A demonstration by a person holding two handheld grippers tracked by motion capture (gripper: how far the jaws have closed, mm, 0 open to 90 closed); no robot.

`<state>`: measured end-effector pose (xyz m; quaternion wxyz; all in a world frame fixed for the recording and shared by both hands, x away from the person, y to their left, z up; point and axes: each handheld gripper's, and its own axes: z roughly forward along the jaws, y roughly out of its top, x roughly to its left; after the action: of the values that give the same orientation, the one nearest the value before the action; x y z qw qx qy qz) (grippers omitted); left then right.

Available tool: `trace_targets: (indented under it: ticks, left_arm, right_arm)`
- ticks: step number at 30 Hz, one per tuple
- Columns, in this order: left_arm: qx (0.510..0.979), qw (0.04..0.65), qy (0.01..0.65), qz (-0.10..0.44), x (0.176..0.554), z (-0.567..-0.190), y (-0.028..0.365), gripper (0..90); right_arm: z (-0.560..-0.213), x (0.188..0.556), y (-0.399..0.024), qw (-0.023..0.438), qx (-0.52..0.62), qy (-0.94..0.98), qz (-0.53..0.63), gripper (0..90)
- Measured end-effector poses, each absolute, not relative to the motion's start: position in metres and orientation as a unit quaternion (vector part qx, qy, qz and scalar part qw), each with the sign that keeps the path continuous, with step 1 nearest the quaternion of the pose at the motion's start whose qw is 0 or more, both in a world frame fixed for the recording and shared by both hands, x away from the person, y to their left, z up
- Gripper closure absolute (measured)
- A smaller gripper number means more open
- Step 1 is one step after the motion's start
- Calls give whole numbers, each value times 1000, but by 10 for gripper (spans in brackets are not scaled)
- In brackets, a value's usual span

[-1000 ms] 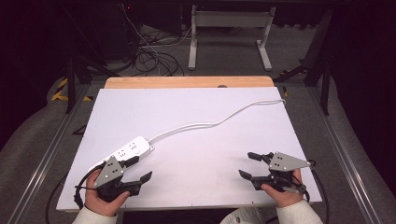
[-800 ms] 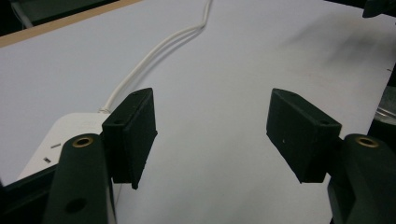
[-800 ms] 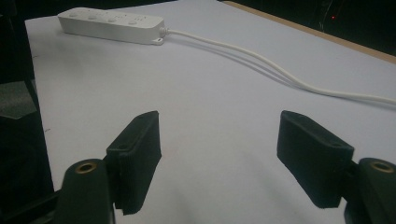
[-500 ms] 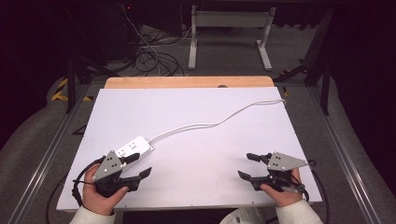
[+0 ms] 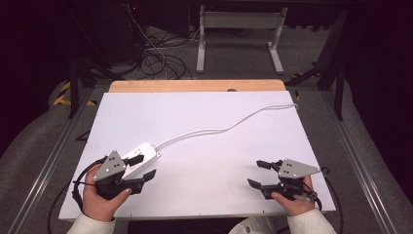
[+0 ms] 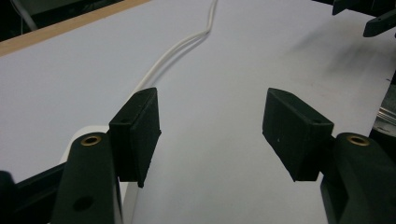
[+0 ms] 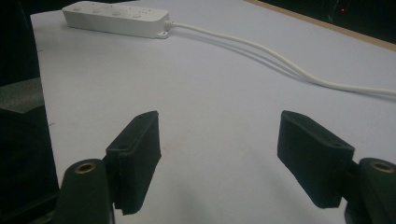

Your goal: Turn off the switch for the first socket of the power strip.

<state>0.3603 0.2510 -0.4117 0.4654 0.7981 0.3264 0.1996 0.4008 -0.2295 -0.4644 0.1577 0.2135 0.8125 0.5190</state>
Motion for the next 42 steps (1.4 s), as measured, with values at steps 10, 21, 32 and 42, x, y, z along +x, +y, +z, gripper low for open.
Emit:
trace_targets:
  ticks: [10, 21, 32, 42]
  left_arm:
    - [803, 456, 332, 191, 365, -406, 254, 395]
    - [823, 415, 347, 174, 377, -399, 261, 603]
    - [831, 388, 371, 148, 396, -396, 273, 899]
    - [835, 359, 396, 131, 413, -400, 274, 900]
  right_arm:
    - [-465, 401, -230, 156, 214, 813, 519, 304]
    - [-465, 401, -229, 156, 213, 814, 517, 304]
    - [-465, 401, -229, 155, 211, 816, 515, 303]
    - [-466, 401, -228, 153, 210, 818, 514, 302]
